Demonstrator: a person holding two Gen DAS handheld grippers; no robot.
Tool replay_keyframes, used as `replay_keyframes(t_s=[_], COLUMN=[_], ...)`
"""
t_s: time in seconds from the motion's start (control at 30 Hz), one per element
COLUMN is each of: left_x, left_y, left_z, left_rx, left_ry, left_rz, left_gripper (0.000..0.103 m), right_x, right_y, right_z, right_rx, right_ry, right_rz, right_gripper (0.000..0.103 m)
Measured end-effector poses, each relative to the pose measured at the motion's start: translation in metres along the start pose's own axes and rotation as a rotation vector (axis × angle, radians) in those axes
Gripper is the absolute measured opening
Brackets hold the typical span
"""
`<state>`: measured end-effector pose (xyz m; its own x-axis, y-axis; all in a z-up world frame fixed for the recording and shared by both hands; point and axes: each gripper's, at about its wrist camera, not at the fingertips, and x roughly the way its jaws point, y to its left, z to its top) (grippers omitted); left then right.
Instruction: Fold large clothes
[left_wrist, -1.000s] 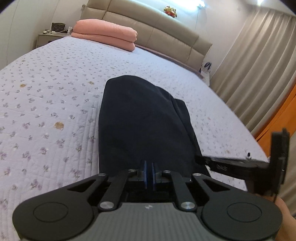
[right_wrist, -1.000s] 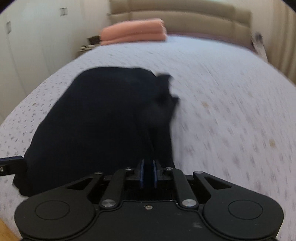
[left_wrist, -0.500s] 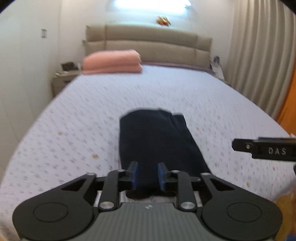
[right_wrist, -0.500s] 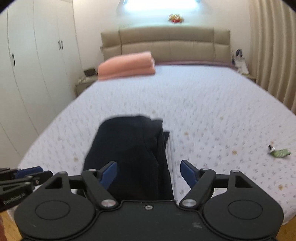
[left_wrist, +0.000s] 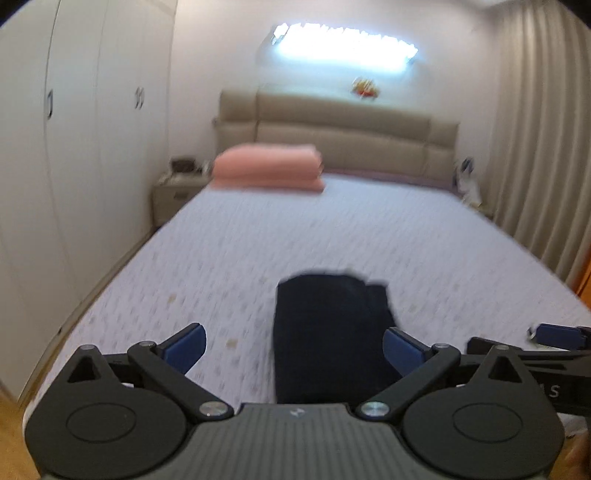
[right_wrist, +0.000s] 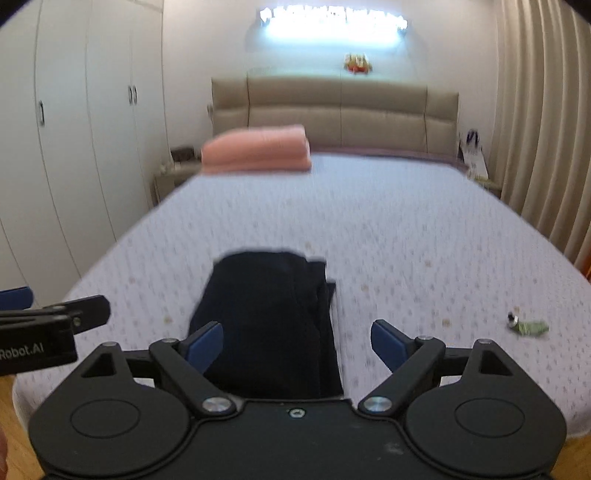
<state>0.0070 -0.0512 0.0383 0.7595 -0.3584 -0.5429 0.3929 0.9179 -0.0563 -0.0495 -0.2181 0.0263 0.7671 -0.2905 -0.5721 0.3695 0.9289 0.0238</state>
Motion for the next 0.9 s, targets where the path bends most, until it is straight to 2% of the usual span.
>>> replay_keyframes(t_s=[0.13, 0.27, 0.53, 0.9], left_x=[0.02, 0.031, 0.043, 0.047], left_y=[0.009, 0.015, 0.018, 0.012], left_z=[-0.013, -0.021, -0.03, -0.034], left_rx=[0.006, 0.025, 0.012, 0.043], left_ry=[0.083, 0.119, 0.179, 0.197], left_rz=[0.062, 0.1, 0.09, 0.115], left_gripper=[0.103, 0.103, 0.103, 0.103], right_x=[0.031, 0.044, 0.045, 0.043], right_y=[-0.002, -0.003, 0.0, -0.001], right_z=[-0.019, -0.026, -0.027, -0.029], right_rx=[0.008, 0.026, 0.023, 0.022], right_ry=[0.104, 0.171, 0.176, 0.175], right_rz=[-0.015, 0.004, 0.003, 0.007], right_gripper=[0.103, 0.103, 0.103, 0.103])
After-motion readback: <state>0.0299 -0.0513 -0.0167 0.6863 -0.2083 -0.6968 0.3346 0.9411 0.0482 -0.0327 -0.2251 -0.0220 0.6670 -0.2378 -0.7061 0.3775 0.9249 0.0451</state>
